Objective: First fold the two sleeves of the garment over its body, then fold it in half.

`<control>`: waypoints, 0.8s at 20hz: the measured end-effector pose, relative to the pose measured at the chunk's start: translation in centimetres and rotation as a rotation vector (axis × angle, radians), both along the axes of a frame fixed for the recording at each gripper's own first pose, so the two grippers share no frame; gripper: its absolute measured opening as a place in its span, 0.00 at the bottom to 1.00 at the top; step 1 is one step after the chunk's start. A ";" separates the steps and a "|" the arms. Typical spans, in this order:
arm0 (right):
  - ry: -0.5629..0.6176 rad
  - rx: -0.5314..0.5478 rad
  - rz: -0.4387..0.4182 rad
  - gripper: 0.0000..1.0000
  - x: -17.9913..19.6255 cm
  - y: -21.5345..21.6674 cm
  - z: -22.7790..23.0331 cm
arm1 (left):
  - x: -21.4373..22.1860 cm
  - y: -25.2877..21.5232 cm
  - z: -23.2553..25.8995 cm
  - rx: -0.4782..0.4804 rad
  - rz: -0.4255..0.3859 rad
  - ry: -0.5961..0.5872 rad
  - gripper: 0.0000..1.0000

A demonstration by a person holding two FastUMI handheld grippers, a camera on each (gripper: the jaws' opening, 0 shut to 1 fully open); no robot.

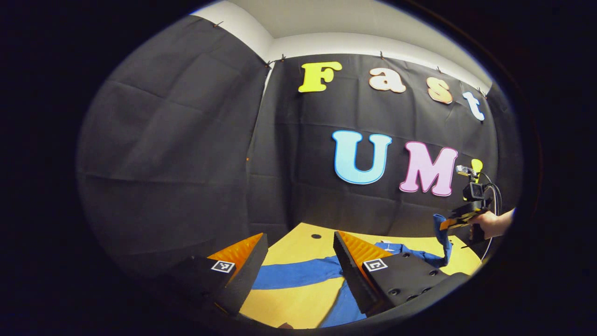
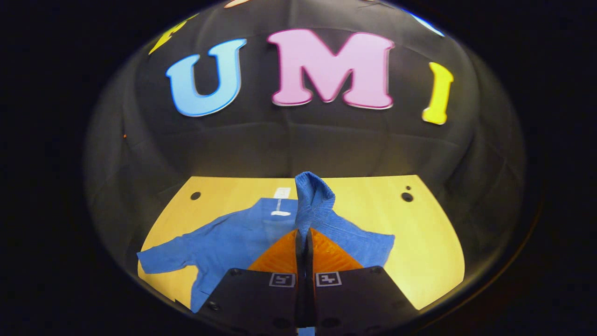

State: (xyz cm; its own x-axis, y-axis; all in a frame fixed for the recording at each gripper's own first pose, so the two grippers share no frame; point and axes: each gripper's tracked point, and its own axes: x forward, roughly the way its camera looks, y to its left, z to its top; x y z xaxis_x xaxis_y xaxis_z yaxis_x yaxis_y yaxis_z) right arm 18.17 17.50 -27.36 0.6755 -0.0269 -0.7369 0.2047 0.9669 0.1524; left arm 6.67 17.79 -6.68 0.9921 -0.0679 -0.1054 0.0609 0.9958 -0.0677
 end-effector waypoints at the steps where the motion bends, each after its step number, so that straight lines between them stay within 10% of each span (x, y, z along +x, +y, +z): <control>1: 0.009 0.013 0.039 0.02 0.7 2.6 -1.0 | -0.5 0.8 0.0 -0.005 0.022 0.001 0.82; 9: 0.181 0.044 0.359 0.02 2.6 16.8 -12.3 | -6.0 4.8 -1.0 0.011 0.261 0.059 0.82; 16: 0.223 0.160 0.406 0.12 3.3 21.7 -15.9 | -8.8 5.0 -2.5 0.025 0.388 0.111 0.82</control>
State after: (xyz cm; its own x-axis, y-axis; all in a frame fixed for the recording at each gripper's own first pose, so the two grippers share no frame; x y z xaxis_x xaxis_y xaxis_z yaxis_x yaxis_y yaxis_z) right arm 21.46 39.19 -43.31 0.4336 0.3314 -0.8379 -0.1393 0.9434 0.3010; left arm -2.11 22.76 -9.16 0.9260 0.3133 -0.2106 -0.3261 0.9449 -0.0281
